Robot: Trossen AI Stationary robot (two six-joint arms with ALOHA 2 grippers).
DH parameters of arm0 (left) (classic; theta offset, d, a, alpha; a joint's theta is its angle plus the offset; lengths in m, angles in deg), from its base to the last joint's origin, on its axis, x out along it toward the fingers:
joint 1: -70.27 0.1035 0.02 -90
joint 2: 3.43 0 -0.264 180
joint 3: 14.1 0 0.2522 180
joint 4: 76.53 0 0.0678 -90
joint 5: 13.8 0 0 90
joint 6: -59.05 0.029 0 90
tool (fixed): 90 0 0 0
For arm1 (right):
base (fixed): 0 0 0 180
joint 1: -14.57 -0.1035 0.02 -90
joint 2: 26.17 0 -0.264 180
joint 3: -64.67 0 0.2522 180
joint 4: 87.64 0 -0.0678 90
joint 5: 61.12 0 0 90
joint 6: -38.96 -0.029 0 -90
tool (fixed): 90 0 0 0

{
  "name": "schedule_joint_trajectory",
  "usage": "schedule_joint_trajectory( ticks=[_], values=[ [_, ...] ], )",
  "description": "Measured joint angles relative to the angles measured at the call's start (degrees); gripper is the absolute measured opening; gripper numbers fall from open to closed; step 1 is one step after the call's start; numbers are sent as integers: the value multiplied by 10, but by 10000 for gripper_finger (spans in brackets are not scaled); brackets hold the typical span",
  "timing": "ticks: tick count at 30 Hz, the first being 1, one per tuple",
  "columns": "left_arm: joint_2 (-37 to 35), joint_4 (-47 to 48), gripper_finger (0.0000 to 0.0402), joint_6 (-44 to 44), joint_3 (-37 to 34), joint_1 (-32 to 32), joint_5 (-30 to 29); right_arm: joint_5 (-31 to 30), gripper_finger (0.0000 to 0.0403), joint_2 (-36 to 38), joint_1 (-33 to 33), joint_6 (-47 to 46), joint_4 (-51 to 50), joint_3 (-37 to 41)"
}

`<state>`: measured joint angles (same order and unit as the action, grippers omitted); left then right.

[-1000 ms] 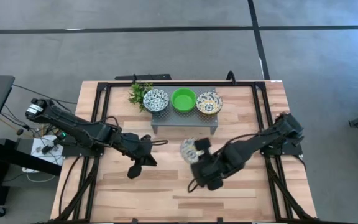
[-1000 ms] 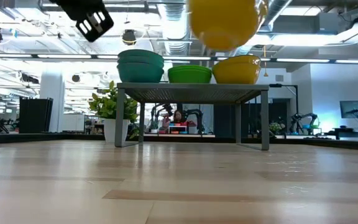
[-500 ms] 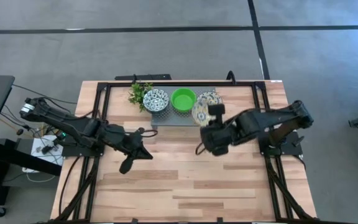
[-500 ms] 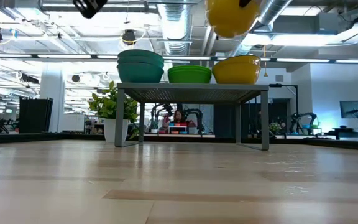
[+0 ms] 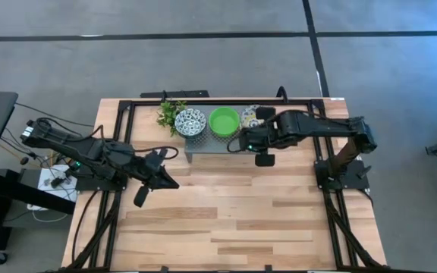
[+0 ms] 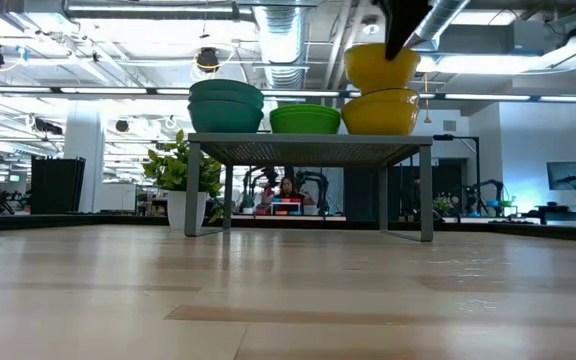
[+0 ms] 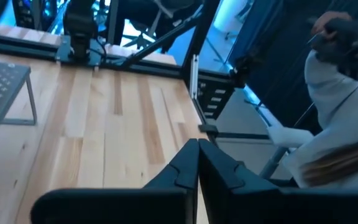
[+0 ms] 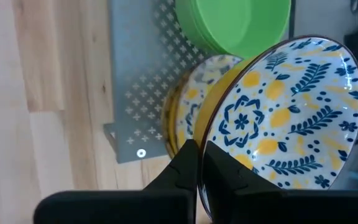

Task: Pick & Place Mini bowls
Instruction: Stack the yellow and white patterned bowl on the other yellow and white patterned bowls on the shelf

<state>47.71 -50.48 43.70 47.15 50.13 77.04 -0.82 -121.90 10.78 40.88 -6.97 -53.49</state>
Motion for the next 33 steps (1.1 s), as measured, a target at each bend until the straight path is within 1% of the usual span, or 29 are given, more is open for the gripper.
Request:
schedule_joint_trajectory(
  ticks=[4, 6, 14, 23, 33],
  values=[
    [-12, -4, 11, 0, 0, 0, 0, 48, 6, -14, 29, -2, -12, -1],
    [-17, -6, 12, 1, 0, 0, 0, 59, 7, -24, 41, -2, -16, -1],
    [-21, -22, 12, 1, 0, 0, 0, 69, 11, -40, 62, 15, -15, 0],
    [-21, -23, 8, 15, 0, 0, 0, 99, 46, -40, 79, 12, -12, -1],
    [-21, -23, 9, 14, 0, 0, 0, 100, 71, -39, 79, 12, -12, -1]
  ],
)
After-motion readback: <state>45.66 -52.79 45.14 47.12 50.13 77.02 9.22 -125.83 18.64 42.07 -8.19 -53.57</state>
